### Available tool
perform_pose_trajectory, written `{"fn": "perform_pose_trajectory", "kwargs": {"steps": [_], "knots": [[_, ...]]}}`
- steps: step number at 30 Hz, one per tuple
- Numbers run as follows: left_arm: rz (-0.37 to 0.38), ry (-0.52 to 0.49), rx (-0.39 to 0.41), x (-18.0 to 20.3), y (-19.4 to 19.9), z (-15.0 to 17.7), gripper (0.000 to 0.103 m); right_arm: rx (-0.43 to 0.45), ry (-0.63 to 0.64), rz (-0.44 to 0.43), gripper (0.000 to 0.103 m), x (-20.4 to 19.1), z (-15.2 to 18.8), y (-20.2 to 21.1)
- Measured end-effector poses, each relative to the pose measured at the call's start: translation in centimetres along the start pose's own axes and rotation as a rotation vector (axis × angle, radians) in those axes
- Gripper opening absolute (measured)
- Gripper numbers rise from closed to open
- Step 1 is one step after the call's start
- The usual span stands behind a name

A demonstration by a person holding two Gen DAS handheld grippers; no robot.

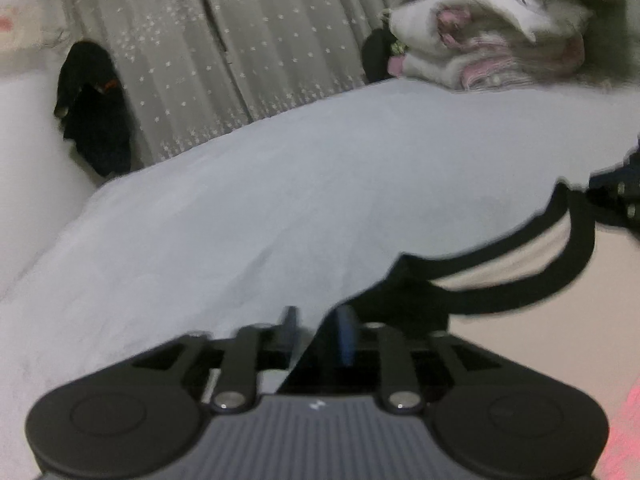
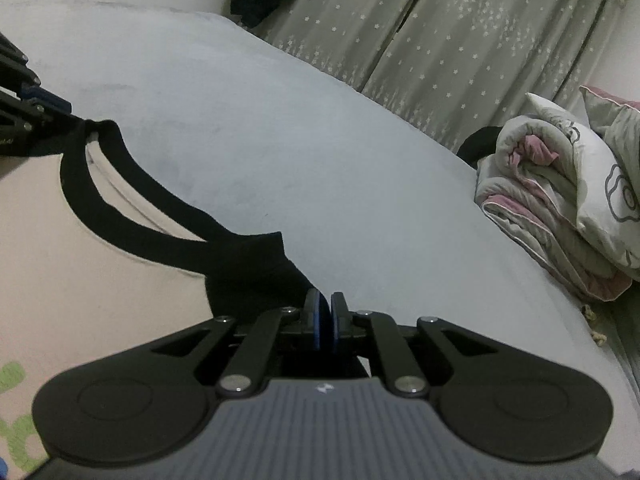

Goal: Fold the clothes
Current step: 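Pull the collar rim with both tools to straighten the neckline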

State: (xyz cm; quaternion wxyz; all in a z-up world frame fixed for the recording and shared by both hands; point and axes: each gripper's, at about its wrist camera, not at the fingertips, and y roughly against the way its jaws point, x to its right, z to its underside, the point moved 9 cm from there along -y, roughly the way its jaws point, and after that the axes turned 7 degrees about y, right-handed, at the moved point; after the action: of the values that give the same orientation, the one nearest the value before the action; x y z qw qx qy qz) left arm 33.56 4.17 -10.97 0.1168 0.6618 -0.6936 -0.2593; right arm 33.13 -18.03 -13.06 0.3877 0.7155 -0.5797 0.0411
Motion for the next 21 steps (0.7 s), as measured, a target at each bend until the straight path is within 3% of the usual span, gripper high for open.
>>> {"fn": "perform_pose_trajectory", "kwargs": {"steps": [4,6,9,12,14,18,21], "knots": [[0.123,0.184,0.012,-1.6,2.0,-1.8,0.034,0.056,-0.106,-0.001,0.01,2.4,-0.5,1.7],[0.198,0.25,0.02,-2.0,2.9,-2.6,0.029,0.065,-0.166,-0.034,0.01,3.4,-1.0,2.6],[0.339,0.266,-0.038,-0.8,3.6,-2.5,0.026,0.051,-0.232,-0.131,0.014,3.2,-1.7,3.6],[0.481,0.246,-0.144,1.6,3.0,-1.1,0.026,0.039,-0.21,-0.195,0.014,1.4,-1.8,3.1],[0.467,0.213,-0.18,2.7,1.8,0.0,0.026,0.031,-0.194,-0.238,0.014,0.2,-1.9,2.7],[0.425,0.182,-0.109,3.2,0.3,0.7,0.025,0.016,-0.164,-0.324,0.014,-2.2,-2.1,2.1],[0.371,0.168,-0.082,3.0,0.1,0.3,0.026,0.022,-0.175,-0.322,0.013,-2.3,-2.1,2.0]]}}
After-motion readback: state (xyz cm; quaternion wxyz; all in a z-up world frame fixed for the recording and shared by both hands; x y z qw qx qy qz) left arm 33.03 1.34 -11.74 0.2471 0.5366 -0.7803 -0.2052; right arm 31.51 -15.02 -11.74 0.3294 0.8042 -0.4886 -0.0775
